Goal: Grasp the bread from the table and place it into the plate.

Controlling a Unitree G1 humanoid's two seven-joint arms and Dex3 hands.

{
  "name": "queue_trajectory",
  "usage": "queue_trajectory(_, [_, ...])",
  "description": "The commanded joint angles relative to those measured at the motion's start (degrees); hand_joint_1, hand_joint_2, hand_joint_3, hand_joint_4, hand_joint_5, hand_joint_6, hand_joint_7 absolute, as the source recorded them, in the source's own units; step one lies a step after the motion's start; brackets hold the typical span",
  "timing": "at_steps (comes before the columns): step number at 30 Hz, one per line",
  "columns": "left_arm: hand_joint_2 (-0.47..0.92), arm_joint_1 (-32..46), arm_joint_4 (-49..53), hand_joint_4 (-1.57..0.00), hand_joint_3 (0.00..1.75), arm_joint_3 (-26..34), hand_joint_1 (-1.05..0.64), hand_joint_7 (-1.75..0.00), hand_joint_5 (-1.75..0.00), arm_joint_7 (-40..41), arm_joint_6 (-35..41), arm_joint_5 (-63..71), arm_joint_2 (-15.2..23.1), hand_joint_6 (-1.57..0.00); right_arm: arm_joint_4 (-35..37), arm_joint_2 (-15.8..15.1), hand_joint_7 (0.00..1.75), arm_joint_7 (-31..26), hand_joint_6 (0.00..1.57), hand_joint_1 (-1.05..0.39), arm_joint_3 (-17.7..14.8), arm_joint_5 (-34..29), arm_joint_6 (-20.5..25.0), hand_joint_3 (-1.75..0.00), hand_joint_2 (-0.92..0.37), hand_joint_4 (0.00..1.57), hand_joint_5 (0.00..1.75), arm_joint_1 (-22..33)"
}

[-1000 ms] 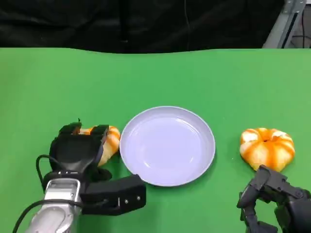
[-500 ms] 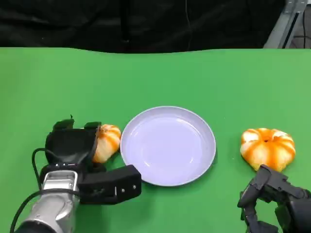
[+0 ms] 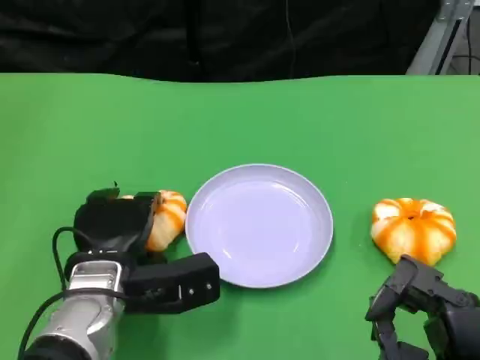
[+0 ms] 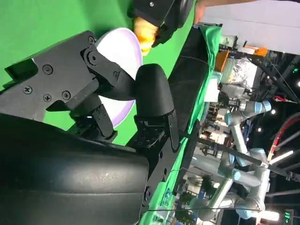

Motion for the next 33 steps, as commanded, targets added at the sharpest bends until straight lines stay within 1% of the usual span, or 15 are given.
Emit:
queue_trajectory(1, [0.92,-0.6,-0.9,-0.46,0.09,0.2,-0.75,-0.02,-0.08,-2.5,-0.4,-1.8,1.4,-0.56,-0.4,-0.2,1.58,-0.5,0.72,-0.14,-0.3,-0.2,0.0,-1.12,-0.56,0.81,1.75,0.3])
queue_trajectory(3, [0.92,-0.5,-0.9,-0.48,0.08,0.2,-0.73,-0.02,-0.08,-2.4,-1.1,-2.3,1.6,-0.57,-0.4,-0.1,1.59,-0.6,0.72,-0.15,-0.3,-0.2,-0.1,-1.12,-0.56,0.81,1.75,0.3])
queue_trajectory(5, [0.92,-0.4,-0.8,-0.56,0.07,0.2,-0.65,-0.03,-0.10,-2.7,-2.0,-3.1,1.9,-0.60,-0.3,-0.1,1.59,-0.6,0.72,-0.14,-0.3,0.0,-0.3,-1.13,-0.56,0.81,1.75,0.3])
queue_trajectory(8, [0.92,-0.5,-0.8,-0.68,0.11,0.7,-0.45,-0.04,-0.10,-4.0,-3.0,-4.8,2.0,-0.68,-0.4,0.0,1.58,-0.5,0.71,-0.15,-0.3,0.1,-0.3,-1.13,-0.56,0.81,1.75,0.3])
queue_trajectory(13, [0.92,-0.2,-0.2,-0.80,0.18,2.1,-0.31,-0.06,-0.11,-2.9,-5.6,-7.5,1.7,-0.77,-0.5,-0.1,1.58,-0.5,0.71,-0.15,-0.3,0.0,-0.2,-1.13,-0.57,0.81,1.75,0.4])
queue_trajectory(14, [0.92,-0.1,0.1,-0.94,0.21,2.7,-0.24,-0.09,-0.18,-2.5,-6.7,-8.4,1.6,-0.85,-0.5,-0.1,1.58,-0.5,0.71,-0.15,-0.3,0.0,-0.2,-1.13,-0.57,0.81,1.75,0.4])
queue_trajectory(15, [0.92,0.0,0.3,-0.99,0.22,3.6,-0.22,-0.10,-0.20,-1.9,-8.2,-9.6,1.5,-0.88,-0.4,-0.1,1.58,-0.4,0.71,-0.14,-0.3,0.2,-0.1,-1.13,-0.57,0.80,1.75,0.3])
queue_trajectory(17, [0.92,-0.1,0.6,-0.90,0.10,4.3,-0.14,-0.08,-1.14,-1.4,-9.7,-10.8,1.5,-1.10,-0.4,-0.3,1.58,-0.1,0.72,-0.14,-0.3,0.7,0.0,-1.13,-0.56,0.81,1.75,0.3])
queue_trajectory(20, [0.92,-0.1,1.0,-0.82,0.05,4.8,-0.10,-0.08,-1.64,0.2,-11.8,-11.6,1.7,-1.24,-0.2,-0.3,1.59,-0.1,0.72,-0.14,-0.4,0.5,-0.3,-1.12,-0.56,0.81,1.75,0.1])
queue_trajectory(23, [0.92,-0.1,1.7,-0.79,0.08,5.3,-0.08,-0.11,-1.74,2.3,-13.5,-12.2,1.7,-1.32,-0.2,-0.3,1.59,-0.1,0.72,-0.14,-0.4,0.7,0.1,-1.12,-0.56,0.81,1.75,0.1])
queue_trajectory(28, [0.92,-0.3,3.0,-0.78,0.12,5.8,-0.07,-0.16,-1.75,5.9,-15.8,-12.5,1.7,-1.37,-0.1,-0.4,1.59,0.0,0.72,-0.13,-0.5,0.8,0.3,-1.13,-0.56,0.82,1.75,0.1])
queue_trajectory(29, [0.92,-0.4,3.1,-0.78,0.15,6.0,-0.08,-0.53,-1.75,7.1,-16.6,-12.5,1.8,-1.22,-0.1,-0.5,1.59,0.0,0.72,-0.13,-0.5,0.7,0.3,-1.13,-0.56,0.82,1.75,0.1])
queue_trajectory(30, [0.92,-0.6,3.4,-0.77,0.16,6.4,-0.08,-1.05,-1.75,8.4,-17.1,-12.6,1.9,-0.95,0.1,-0.6,1.59,0.1,0.72,-0.13,-0.5,0.8,0.1,-1.13,-0.55,0.82,1.75,0.0])
queue_trajectory(31, [0.92,-0.9,3.7,-0.77,0.16,6.8,-0.08,-1.20,-1.75,9.3,-17.6,-12.9,1.9,-0.86,0.2,-0.7,1.59,0.2,0.71,-0.13,-0.6,0.9,0.0,-1.13,-0.55,0.81,1.75,-0.1])
queue_trajectory(33, [0.92,-1.5,4.4,-0.78,0.18,7.5,-0.07,-1.33,-1.75,10.2,-18.0,-13.2,1.9,-0.79,0.3,-0.7,1.59,0.2,0.71,-0.13,-0.6,1.0,0.1,-1.14,-0.55,0.81,1.75,-0.2])
